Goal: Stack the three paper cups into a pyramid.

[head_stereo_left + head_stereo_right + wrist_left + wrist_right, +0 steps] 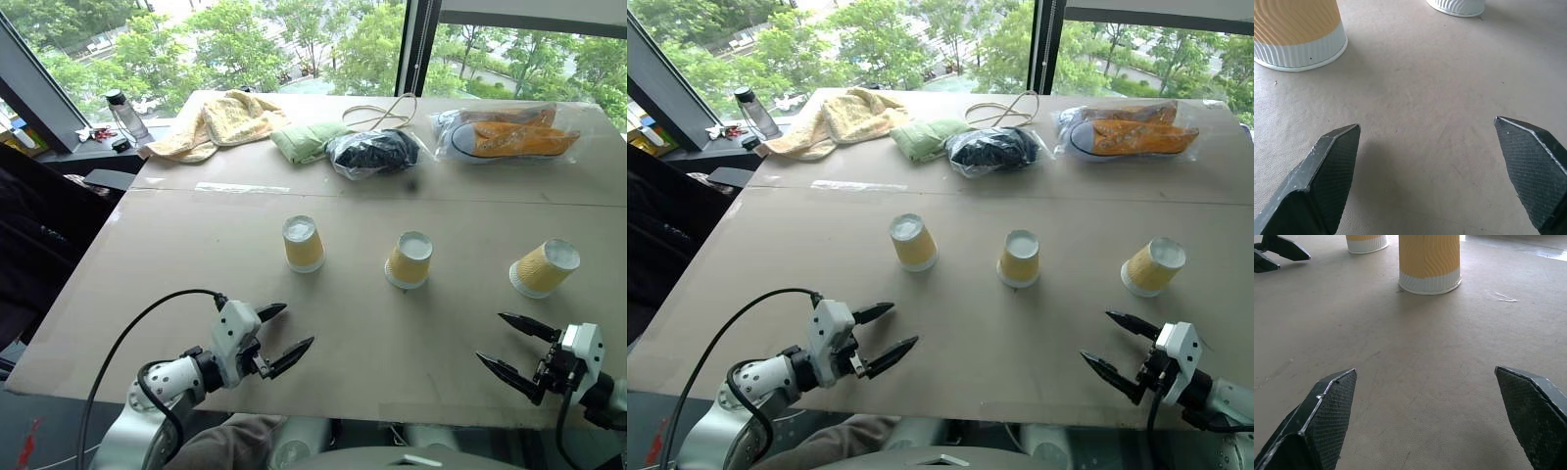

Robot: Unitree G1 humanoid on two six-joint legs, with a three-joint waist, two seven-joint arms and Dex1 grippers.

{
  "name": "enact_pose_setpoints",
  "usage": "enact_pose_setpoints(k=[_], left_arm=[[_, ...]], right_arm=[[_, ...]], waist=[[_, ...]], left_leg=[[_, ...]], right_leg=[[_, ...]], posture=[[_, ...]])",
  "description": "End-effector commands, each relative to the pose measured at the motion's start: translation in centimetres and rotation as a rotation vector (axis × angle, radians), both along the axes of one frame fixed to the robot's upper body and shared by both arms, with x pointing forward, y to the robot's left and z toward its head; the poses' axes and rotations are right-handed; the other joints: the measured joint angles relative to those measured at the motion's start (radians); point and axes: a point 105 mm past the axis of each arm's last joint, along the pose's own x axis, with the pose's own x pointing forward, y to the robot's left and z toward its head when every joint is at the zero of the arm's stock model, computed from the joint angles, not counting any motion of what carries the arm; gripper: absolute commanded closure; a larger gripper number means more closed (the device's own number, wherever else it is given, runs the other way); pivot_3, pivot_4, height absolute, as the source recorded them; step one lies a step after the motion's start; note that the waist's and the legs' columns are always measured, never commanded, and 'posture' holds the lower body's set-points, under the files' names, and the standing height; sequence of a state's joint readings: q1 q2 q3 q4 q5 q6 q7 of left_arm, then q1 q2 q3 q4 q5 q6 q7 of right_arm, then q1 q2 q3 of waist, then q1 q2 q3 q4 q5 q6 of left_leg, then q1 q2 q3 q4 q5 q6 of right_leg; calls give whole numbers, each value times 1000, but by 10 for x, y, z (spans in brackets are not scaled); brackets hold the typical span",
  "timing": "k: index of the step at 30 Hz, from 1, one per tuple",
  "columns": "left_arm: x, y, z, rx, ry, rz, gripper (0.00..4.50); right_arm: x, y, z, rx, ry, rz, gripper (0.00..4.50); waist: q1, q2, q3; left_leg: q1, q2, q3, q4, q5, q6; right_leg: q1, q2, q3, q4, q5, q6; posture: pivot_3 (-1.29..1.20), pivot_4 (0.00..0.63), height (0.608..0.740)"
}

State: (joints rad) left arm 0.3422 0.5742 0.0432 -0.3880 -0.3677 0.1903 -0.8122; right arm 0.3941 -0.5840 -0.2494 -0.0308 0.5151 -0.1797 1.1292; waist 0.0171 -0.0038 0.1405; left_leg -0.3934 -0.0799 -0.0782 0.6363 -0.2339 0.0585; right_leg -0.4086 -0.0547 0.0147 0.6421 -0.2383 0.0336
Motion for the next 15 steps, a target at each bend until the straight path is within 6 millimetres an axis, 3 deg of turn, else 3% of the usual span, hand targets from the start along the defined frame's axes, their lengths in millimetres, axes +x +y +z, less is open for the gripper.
enact_pose_setpoints(k=[1, 5, 8, 15], left_arm=[[2, -2, 14, -3, -56, -31, 0], [-4, -8, 24, -17, -52, -142, 0], [-2, -13, 47, -50, -73, -237, 0], [1, -19, 96, -81, -145, -390, 0]], right_arm=[[7, 0, 15, 17, -63, -18, 44], [21, 20, 31, 58, -112, -1, 44], [41, 46, 44, 65, -183, 24, 44], [84, 81, 61, 112, -247, -11, 44]], waist=[[0, 0, 0], [-3, 1, 0], [-3, 0, 1], [-2, -1, 2]], left_leg=[[0, 0, 0, 0, 0, 0], [0, 0, 0, 0, 0, 0], [0, 1, 0, 0, 0, 0], [-2, 1, 0, 0, 0, 0]], right_leg=[[0, 0, 0, 0, 0, 0], [0, 0, 0, 0, 0, 0], [0, 1, 0, 0, 0, 0], [-3, 1, -2, 0, 2, 2]], posture=[[0, 150, 740], [0, 150, 740], [0, 150, 740], [0, 150, 740]])
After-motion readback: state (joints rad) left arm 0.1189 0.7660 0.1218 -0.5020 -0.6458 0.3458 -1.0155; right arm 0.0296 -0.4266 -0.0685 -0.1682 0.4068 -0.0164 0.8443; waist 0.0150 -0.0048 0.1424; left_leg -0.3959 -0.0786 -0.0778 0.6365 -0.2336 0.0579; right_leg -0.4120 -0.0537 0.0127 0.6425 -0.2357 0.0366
